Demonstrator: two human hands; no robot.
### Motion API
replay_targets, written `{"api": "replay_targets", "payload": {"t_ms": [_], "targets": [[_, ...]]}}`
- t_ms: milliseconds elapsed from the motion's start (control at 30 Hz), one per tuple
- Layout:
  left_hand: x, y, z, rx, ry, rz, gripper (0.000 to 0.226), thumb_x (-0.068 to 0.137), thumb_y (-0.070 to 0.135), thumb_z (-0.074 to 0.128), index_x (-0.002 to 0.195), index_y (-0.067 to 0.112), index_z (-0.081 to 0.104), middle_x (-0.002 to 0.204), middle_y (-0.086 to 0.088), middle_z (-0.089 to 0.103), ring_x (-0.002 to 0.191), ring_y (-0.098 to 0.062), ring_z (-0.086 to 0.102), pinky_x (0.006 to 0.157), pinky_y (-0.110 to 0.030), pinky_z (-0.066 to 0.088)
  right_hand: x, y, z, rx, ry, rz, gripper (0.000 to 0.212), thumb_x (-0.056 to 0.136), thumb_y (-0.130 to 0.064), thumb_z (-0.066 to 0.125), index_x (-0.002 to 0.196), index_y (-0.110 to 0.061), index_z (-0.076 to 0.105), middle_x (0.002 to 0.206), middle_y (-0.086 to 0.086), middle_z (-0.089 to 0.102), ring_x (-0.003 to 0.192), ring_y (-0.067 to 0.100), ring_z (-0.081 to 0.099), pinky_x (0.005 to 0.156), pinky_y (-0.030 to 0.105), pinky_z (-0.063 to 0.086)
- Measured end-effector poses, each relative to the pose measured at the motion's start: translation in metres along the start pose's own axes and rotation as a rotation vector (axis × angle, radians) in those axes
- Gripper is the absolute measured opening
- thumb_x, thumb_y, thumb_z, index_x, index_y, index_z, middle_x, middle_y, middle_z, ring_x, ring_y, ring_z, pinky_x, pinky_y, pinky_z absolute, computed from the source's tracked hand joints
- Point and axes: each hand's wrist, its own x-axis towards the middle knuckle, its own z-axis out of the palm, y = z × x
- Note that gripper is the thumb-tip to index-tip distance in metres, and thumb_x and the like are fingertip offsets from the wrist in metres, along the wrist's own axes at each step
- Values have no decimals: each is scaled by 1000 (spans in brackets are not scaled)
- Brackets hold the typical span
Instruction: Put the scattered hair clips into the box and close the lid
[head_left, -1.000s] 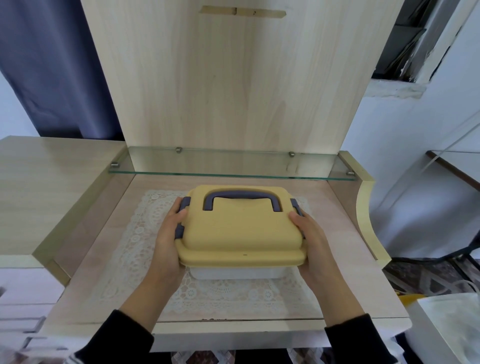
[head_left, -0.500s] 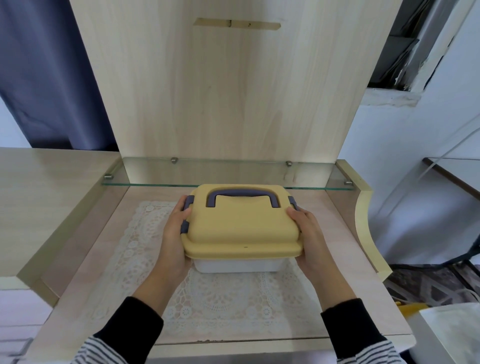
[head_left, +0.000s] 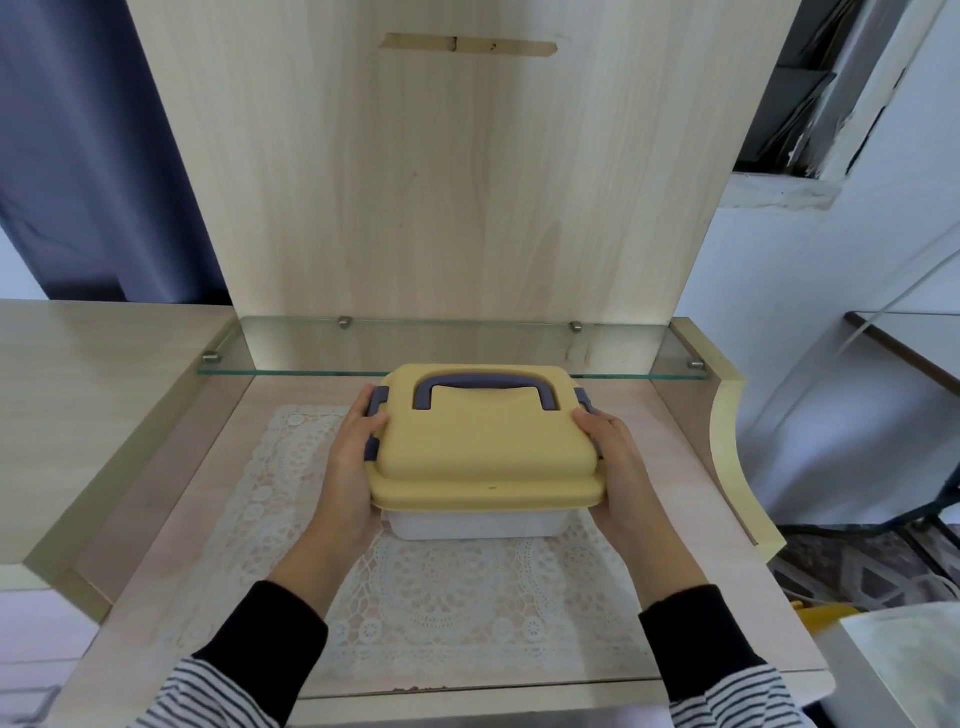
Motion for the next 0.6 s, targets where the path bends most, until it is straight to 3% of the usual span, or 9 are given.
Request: {"api": "replay_targets", "payload": {"t_ms": [67,133,200,433,533,600], "targets": [[0,0,0,-10,53,-26,34,98,20,42,113,38,67,108,9,70,97,-15,64,79,-37,49,0,0,-1,1,-6,-1,37,91,-27,58,123,-12,48,108,3,60,93,19,62,69,35,51],[1,0,-3,11,82,-49,40,98,23,45,136,32,52,129,6,62,115,-20,59,86,-39,50,1,1,-2,-2,-9,2,39,90,-28,60,125,-12,48,114,6,60,96,20,62,71,36,51],[0,1,-4,29,107,-65,47,98,24,46,144,30,42,136,6,56,122,-21,55,90,-39,49,2,1,-2,-8,-14,5,42,89,-29,61,126,-12,49,120,9,60,100,22,62,73,37,51],[-4,6,2,25,126,-77,48,98,22,46,145,30,40,131,11,58,120,-15,57,96,-39,48,6,3,-6,-33,-3,4,53,82,-38,67,126,-12,53,120,10,63,105,26,63,75,37,52],[-7,3,-5,50,129,-53,46,98,23,44,144,27,42,133,10,57,119,-12,57,94,-35,48,4,4,-12,-64,29,-21,34,89,-37,57,106,-9,63,101,8,66,94,25,61,75,36,49],[-14,1,-16,81,166,-23,44,100,23,41,144,23,43,140,5,52,125,-14,52,103,-38,43,-2,11,-24,-68,99,-31,29,97,-29,46,106,-8,64,102,7,67,97,23,61,85,38,48]]}}
